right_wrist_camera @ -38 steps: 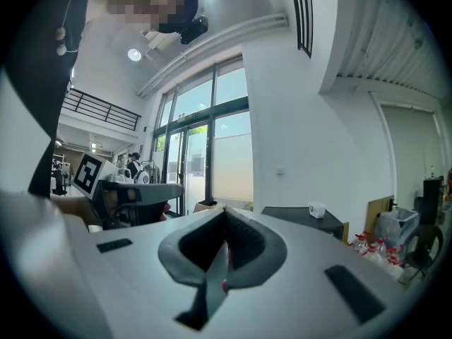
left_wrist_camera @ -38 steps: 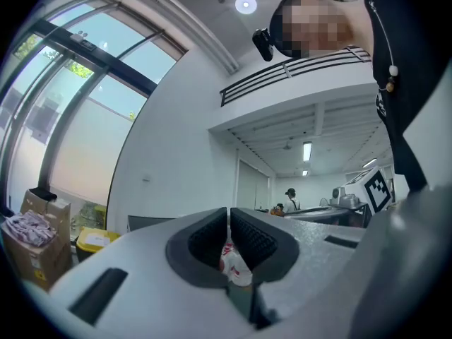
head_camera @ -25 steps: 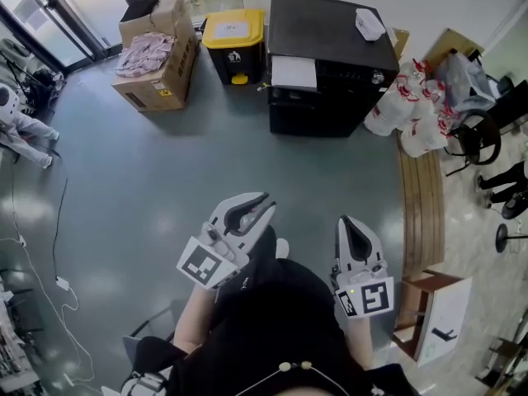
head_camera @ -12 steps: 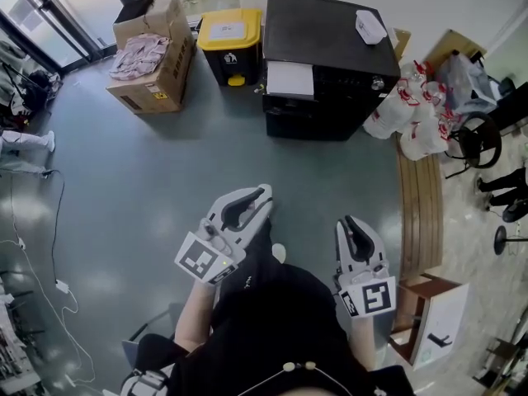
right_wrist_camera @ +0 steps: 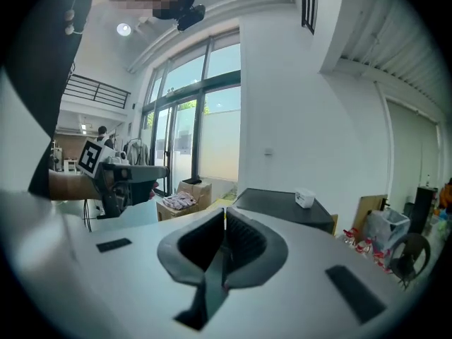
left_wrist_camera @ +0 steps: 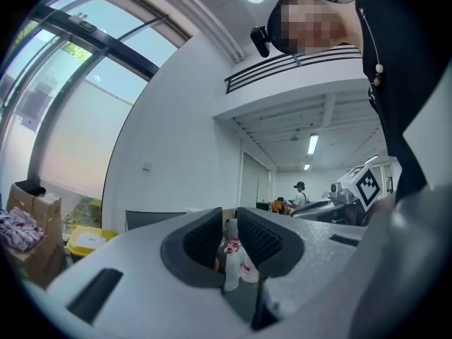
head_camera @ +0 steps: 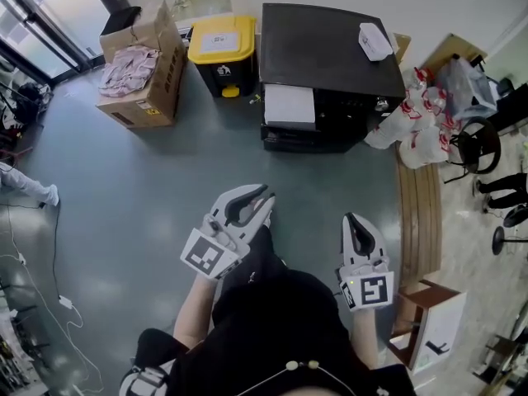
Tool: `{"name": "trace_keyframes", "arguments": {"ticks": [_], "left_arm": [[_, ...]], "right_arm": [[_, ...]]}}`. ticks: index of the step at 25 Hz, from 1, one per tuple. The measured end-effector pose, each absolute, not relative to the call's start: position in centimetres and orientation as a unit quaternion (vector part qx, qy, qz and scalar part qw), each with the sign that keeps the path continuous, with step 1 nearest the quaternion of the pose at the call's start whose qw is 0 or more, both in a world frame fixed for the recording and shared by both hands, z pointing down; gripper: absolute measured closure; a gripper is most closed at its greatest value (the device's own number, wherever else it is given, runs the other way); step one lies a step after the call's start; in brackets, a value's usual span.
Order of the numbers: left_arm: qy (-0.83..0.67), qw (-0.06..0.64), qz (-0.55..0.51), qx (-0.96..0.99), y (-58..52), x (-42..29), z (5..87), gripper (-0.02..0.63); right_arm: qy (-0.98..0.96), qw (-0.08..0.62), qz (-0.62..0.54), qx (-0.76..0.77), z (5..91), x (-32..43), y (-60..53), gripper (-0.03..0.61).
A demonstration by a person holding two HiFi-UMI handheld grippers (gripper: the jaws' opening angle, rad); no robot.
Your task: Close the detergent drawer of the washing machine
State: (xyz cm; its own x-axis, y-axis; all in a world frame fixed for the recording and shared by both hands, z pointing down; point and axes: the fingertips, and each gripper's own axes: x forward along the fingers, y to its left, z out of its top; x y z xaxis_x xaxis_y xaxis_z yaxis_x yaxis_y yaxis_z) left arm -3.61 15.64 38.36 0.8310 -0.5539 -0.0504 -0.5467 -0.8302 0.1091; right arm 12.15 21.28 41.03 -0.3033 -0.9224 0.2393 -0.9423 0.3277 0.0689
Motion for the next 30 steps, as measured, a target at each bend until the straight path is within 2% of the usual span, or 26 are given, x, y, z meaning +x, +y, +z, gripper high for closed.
{"name": "trace_keyframes", "arguments": {"ticks": [6,9,15,17,22,30], "left_arm": [[-0.271,0.043,-0.022,0.961,8.4,-4.3,38.6,0.549],[-0.26,0.05,-0.006,0.964,5.3,-4.5,39.3,0.549],[-0.203,0.038,0.05,0.977,0.9,-3.7,41.7,0.548],[-0.195,0.029,0.071,0.978,0.0,-3.1,42.9,0.519],[-0.161,0.045,0.12,0.979,-1.8,-2.3,47.0,0.454],[-0.115,0.095,0.164,0.975,-4.1,-0.1,53.8,0.454]], "right_arm": [[-0.812,0.126,0.054,0.567,41.4,10.6,13.2,0.555],[-0.814,0.15,0.054,0.558,42.3,9.7,9.8,0.548],[-0.83,0.215,0.076,0.509,45.3,8.0,4.6,0.468],[-0.832,0.236,0.088,0.494,46.7,8.6,3.5,0.433],[-0.831,0.274,0.106,0.472,50.7,11.1,0.2,0.413],[-0.851,0.336,0.141,0.378,57.5,11.9,-3.4,0.382]]}}
